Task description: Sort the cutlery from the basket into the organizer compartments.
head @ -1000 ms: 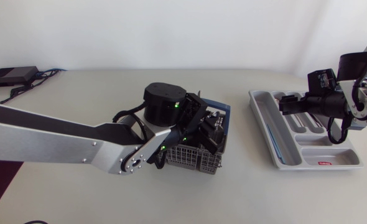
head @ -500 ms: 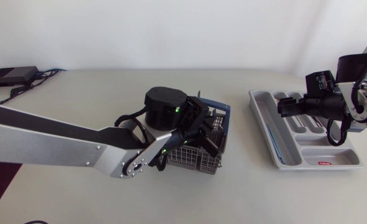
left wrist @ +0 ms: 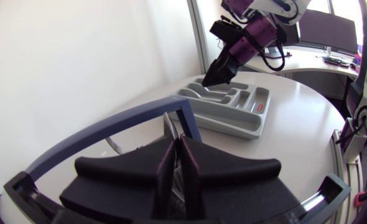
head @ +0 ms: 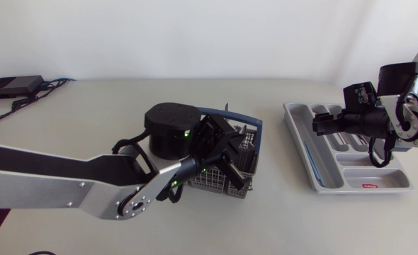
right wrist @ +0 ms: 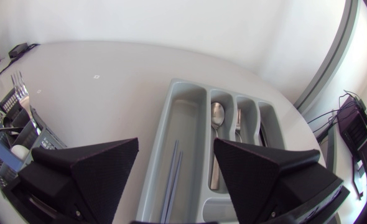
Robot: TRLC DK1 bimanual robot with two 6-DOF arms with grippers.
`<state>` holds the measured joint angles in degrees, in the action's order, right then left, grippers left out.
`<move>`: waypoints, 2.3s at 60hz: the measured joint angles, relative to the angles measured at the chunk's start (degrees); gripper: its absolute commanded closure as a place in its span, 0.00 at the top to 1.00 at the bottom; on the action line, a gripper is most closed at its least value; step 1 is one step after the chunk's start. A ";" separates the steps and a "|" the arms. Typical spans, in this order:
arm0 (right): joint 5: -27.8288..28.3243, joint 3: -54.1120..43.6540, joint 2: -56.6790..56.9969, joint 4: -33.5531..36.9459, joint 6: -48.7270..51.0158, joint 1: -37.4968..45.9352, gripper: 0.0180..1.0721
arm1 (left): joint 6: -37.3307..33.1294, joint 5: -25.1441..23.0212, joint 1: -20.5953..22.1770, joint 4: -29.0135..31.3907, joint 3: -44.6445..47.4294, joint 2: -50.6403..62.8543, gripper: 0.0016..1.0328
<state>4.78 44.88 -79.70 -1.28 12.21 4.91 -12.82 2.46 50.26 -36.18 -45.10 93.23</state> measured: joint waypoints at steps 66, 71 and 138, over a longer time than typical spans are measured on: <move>9.03 -2.54 20.65 10.73 4.87 -11.32 0.83 | 4.87 -9.94 -0.87 20.85 -2.75 -21.92 0.07; 10.36 -3.02 23.76 12.31 5.79 -13.46 0.83 | 6.91 -13.00 -2.47 24.11 -5.09 -23.10 0.07; 39.82 -1.90 25.99 20.98 6.21 -24.02 0.73 | 26.84 -53.55 -14.62 35.01 -18.40 -13.53 0.07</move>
<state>44.60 42.98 -53.71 19.70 18.41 -19.11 14.02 -51.09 35.64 -1.17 -63.51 79.70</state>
